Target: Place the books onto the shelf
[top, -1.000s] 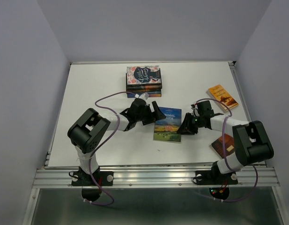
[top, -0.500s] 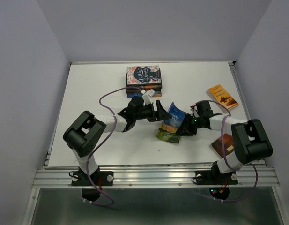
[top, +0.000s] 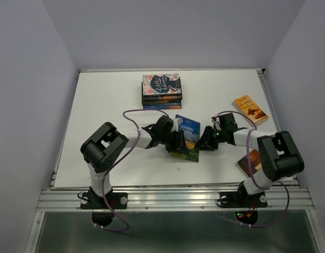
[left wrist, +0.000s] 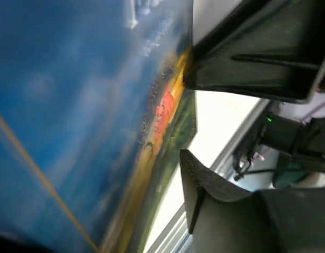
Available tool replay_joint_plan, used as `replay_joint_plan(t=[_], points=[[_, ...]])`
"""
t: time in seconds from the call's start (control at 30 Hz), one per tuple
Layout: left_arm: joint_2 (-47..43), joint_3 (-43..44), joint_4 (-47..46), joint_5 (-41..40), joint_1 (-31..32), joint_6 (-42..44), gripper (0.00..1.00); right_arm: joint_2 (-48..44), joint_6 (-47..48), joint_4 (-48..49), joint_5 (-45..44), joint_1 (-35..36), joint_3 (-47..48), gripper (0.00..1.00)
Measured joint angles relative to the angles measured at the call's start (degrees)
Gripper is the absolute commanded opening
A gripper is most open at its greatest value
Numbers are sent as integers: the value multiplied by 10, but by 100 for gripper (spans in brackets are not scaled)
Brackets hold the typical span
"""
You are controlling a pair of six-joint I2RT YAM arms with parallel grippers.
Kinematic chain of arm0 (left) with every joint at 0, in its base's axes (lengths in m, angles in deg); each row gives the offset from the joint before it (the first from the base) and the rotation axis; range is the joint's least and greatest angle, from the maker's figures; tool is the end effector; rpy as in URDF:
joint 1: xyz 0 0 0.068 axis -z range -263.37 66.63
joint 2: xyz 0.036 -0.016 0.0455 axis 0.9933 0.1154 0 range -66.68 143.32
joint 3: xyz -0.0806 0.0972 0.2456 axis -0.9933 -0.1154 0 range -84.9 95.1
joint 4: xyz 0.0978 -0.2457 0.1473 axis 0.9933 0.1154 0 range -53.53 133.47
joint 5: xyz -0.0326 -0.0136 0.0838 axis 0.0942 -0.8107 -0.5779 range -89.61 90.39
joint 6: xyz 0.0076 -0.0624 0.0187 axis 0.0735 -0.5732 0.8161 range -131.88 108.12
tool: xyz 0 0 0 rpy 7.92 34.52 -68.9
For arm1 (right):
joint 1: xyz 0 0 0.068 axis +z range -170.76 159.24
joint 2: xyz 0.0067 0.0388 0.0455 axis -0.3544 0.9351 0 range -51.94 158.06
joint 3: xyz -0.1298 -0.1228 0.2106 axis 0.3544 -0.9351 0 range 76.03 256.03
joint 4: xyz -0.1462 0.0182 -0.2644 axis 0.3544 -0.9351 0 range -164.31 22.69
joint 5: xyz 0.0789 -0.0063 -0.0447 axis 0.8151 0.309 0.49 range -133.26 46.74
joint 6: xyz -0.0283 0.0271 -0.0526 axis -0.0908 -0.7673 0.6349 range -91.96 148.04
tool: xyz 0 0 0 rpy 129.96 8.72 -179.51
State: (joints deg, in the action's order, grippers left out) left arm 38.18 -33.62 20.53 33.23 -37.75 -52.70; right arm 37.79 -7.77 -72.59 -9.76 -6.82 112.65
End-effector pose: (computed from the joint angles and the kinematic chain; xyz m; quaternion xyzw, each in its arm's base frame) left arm 0.2606 -0.3064 0.1037 0.1607 0.8548 -0.4747 0.1347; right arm 0.2856 0.1003 0.0865 0.0978 0.9195 0.3613 0.1200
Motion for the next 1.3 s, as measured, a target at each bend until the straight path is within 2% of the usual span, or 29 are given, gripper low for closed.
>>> replay_joint_plan(t=[0.03, 0.27, 0.67, 0.83, 0.87, 0.97, 1.0, 1.03, 1.3], points=[[-2, 5, 19, -16, 0, 1, 0, 0, 0, 1, 0, 0, 0, 36], [-47, 14, 101, -100, 9, 0, 0, 15, -1, 27, 7, 3, 2, 36], [-101, 17, 147, -195, 10, -1, 0, 20, 7, 29, 10, 4, 10, 41], [-70, 67, 203, -195, 12, 13, 9, 20, 14, 29, 10, 4, 12, 41], [-58, 77, 213, -196, 12, 16, 18, 20, 15, 29, 10, 4, 12, 41], [-50, 80, 233, -197, 12, 18, 37, 20, 18, 29, 10, 3, 13, 43], [-50, 80, 239, -198, 13, 18, 49, 20, 19, 29, 11, 3, 13, 43], [-51, 80, 240, -199, 14, 18, 53, 20, 20, 30, 11, 4, 13, 43], [-84, 80, 278, -213, 16, 22, 54, 28, 27, 30, 20, 4, 19, 44]])
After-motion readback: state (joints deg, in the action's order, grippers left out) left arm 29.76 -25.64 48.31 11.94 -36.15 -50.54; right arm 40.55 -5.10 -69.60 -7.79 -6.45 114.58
